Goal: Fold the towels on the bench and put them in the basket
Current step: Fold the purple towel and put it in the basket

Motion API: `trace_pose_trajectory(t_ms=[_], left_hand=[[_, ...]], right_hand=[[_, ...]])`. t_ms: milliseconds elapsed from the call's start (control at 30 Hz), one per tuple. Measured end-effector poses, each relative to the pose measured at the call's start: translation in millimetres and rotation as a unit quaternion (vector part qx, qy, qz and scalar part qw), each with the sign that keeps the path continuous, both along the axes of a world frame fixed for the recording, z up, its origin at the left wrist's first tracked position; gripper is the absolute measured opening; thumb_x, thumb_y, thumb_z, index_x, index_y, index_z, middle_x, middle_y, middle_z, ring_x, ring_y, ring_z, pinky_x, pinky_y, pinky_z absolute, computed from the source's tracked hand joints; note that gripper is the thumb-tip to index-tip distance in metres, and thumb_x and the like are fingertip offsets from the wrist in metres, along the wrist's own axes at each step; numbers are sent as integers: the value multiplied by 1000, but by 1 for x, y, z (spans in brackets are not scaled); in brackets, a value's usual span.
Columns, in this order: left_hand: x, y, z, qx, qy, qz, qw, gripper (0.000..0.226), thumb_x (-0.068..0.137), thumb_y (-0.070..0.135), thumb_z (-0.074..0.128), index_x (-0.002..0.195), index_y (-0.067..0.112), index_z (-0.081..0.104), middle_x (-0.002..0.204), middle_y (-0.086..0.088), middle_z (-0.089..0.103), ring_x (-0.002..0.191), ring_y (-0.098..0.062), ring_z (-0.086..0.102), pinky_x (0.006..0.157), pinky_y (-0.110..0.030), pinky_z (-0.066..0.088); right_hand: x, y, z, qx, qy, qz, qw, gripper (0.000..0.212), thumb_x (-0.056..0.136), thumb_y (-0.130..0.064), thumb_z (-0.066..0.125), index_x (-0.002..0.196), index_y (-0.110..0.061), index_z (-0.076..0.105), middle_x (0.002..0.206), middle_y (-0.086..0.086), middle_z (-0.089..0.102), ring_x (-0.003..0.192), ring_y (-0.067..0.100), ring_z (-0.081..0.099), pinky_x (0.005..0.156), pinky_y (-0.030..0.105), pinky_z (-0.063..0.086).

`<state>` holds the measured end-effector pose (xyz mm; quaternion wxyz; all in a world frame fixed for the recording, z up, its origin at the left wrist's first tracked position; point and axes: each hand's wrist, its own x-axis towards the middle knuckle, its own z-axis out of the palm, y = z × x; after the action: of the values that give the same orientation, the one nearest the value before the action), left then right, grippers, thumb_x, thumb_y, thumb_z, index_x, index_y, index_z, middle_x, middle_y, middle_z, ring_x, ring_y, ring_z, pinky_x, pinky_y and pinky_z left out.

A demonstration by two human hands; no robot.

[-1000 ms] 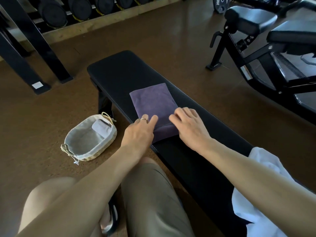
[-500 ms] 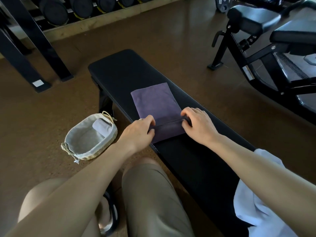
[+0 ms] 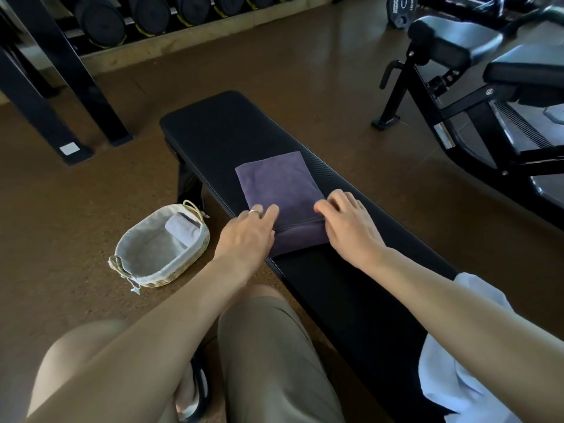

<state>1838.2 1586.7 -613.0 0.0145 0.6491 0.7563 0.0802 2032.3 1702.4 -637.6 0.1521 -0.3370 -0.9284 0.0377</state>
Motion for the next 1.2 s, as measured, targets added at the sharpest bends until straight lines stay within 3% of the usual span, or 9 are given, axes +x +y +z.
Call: trace_pose_trajectory(t_ms=[100,200,333,500,600,800,933,1100,1200], left_hand=[[3,0,2,29,70,-120,990,36,95,12,63,125,23,46,119,-5,50,104,-21,54,82,-30,45],[3,-2,4,6,85,-192,978,32,98,11,61,129,19,56,124,-3,57,108,-17,56,86,-26,48],[-2,-9,5,11,40,-198,979,22,101,20,56,122,19,60,119,0,59,100,-13,58,77,-22,46],[-8,-15,2,-5,5,-201,980,37,97,46,56,127,25,54,124,5,53,102,-9,51,81,-20,42],[-9,-13,2,-1,13,-196,981,38,95,42,60,127,24,53,124,4,54,105,-11,54,84,-22,46],[-11,-8,12,4,16,-186,982,22,91,28,60,111,23,53,102,5,58,79,-7,44,65,-20,37],[-22,0,16,-8,-85,-94,992,23,94,26,57,100,31,36,86,13,49,68,-8,48,57,-19,30],[-44,14,8,9,-260,-6,966,16,96,20,59,105,27,47,89,5,60,78,-12,60,66,-28,48],[-51,19,2,27,-307,24,951,11,100,20,57,108,24,50,99,3,64,87,-10,62,72,-22,50]], right_hand=[[-1,-1,0,62,-43,73,995,32,77,0,76,106,-12,69,109,7,62,102,27,58,90,42,50],[2,-2,1,37,-35,93,994,28,81,-1,74,107,-12,72,109,6,70,102,27,66,93,42,53],[13,0,11,-34,-44,97,994,31,91,-18,62,122,-19,66,123,-2,64,113,16,61,105,37,49],[20,8,20,-113,-81,95,986,54,81,-27,73,133,-27,57,133,-9,57,120,10,54,109,33,44],[13,12,23,-129,-65,83,986,47,82,-25,73,127,-27,61,124,-9,63,113,10,59,103,35,50],[6,29,31,-175,-33,56,982,34,91,-23,70,123,-26,61,111,-7,69,96,8,66,88,30,58],[-2,37,30,-200,-6,28,979,27,95,-18,66,122,-19,61,107,0,69,93,12,67,81,24,55],[-18,45,22,-263,90,-64,958,15,102,-17,59,116,-13,62,105,5,70,94,16,66,72,13,44],[-29,50,17,-285,119,-88,947,14,103,-22,56,111,-14,63,99,5,70,92,24,66,79,29,50]])
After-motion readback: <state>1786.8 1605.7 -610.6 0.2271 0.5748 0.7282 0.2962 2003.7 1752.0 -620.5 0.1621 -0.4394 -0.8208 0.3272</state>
